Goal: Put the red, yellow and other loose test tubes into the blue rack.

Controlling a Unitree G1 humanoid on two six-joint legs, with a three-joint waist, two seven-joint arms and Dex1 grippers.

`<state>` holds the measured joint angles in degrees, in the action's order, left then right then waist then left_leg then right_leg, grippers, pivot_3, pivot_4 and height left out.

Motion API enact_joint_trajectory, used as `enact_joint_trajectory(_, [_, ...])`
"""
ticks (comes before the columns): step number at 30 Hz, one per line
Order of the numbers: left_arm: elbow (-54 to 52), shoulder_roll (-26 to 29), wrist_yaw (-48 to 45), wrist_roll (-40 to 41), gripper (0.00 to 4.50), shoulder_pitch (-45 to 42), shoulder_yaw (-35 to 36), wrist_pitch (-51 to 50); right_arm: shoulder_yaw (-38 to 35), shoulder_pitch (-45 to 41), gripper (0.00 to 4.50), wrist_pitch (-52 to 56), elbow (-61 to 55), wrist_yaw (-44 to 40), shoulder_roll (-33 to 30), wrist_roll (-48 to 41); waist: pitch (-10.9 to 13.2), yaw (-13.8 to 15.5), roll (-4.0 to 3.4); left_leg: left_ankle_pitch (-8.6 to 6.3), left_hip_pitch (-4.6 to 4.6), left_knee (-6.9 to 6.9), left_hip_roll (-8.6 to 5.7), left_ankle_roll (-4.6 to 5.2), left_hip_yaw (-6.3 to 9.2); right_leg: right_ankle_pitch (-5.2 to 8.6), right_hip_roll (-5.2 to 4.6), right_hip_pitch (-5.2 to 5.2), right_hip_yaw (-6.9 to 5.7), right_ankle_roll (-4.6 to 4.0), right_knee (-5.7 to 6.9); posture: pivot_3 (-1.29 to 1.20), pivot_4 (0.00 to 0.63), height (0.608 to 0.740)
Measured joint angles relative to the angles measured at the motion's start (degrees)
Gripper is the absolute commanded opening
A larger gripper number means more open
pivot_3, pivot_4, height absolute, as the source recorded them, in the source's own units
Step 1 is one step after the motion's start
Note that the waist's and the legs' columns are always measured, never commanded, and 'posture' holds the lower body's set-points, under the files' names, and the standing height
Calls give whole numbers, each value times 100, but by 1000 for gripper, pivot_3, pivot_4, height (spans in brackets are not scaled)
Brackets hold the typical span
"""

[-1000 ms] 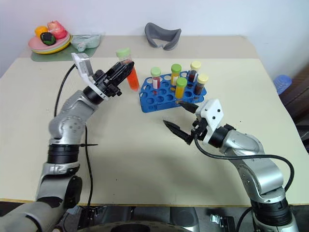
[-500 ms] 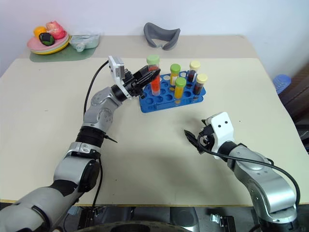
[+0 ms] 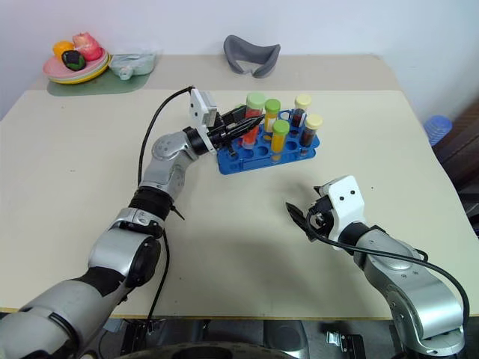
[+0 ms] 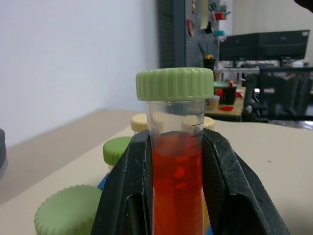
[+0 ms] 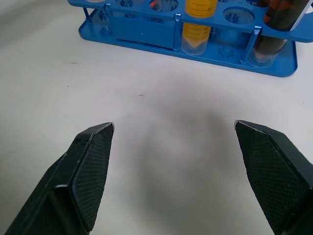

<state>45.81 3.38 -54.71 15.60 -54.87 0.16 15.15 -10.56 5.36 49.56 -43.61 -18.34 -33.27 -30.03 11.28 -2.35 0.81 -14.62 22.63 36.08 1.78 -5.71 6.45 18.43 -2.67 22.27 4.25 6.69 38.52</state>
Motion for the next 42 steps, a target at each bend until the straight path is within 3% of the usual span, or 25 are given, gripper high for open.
enact_joint_trajectory(15, [355, -374, 410, -271, 755, -37, -49, 69, -1, -147, 4044, 2, 5, -121, -55, -1, 0, -8, 0, 0, -2, -1, 0, 0, 0, 0, 1, 1, 0, 0, 1, 0, 150, 740])
enact_joint_trajectory(28, [458, 16, 398, -288, 755, -23, 132, 115, -3, -132, 4044, 3, 3, -52, -41, -1, 0, -6, 0, 0, -2, -1, 0, 0, 0, 0, 0, 0, 0, 1, 2, 0, 150, 740])
enact_joint_trajectory(42, [457, -188, 343, -240, 755, 4, 166, -61, -3, -128, 4044, -26, 3, -7, 0, 2, 0, -15, 0, 0, -3, -2, 0, 0, 0, 1, 1, 0, 0, 1, 2, 0, 150, 740])
